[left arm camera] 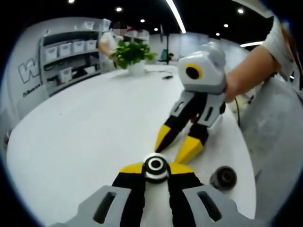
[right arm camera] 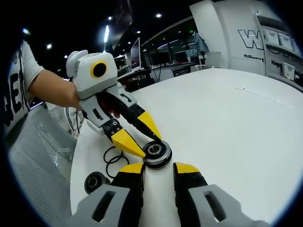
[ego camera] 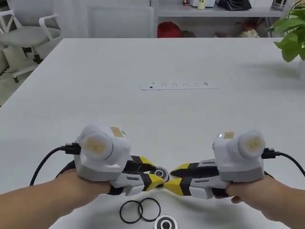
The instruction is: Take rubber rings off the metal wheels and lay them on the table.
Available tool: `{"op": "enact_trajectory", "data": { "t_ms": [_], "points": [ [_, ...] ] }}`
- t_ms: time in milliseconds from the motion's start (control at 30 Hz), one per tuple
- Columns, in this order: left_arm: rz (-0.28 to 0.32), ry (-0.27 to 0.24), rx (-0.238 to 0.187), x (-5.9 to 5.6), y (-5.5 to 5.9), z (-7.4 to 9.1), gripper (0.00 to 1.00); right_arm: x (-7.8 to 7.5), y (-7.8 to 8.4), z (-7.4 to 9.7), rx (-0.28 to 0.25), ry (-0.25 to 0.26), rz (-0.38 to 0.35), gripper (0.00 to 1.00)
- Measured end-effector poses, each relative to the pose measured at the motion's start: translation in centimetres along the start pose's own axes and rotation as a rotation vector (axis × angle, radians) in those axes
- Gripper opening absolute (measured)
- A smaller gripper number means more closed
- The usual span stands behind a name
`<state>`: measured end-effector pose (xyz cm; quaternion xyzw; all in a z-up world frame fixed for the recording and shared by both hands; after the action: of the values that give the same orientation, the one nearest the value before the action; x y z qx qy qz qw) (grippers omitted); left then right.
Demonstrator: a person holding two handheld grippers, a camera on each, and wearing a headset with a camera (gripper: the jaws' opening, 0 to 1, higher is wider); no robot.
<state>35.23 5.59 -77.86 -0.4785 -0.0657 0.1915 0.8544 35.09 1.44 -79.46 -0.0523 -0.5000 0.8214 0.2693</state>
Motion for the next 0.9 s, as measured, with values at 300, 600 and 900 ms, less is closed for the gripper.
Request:
{"op": "enact_trajectory", "data": {
  "t_ms": [300,600,900],
  "points": [
    [-0.013,-0.019,0.007,-0.12,0.01,-0.07,0.14,0.28,-0.15,-0.25,-0.001,-0.005,0.018,0.19],
    [0.004,-0.022,0.004,-0.07,0.03,-0.12,0.14,0.33,0.03,-0.22,-0.001,-0.006,0.036,0.16],
    [0.001,-0.025,0.009,-0.07,0.03,-0.22,0.14,0.2,0.25,-0.01,-0.002,-0.001,0.027,0.08]
  ]
}}
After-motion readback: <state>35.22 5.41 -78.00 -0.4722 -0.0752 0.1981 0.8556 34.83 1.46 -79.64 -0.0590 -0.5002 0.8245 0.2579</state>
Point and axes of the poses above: the centre of the closed fingertips' face, and the gripper's own axes: z roughly backward along the fingers, x roughly to its left, y roughly out of its underside, the point moved 2 cm from there along z, roughly backward along the fingers, and after that the axes turned 5 degrees about y, right-handed, at the moved point
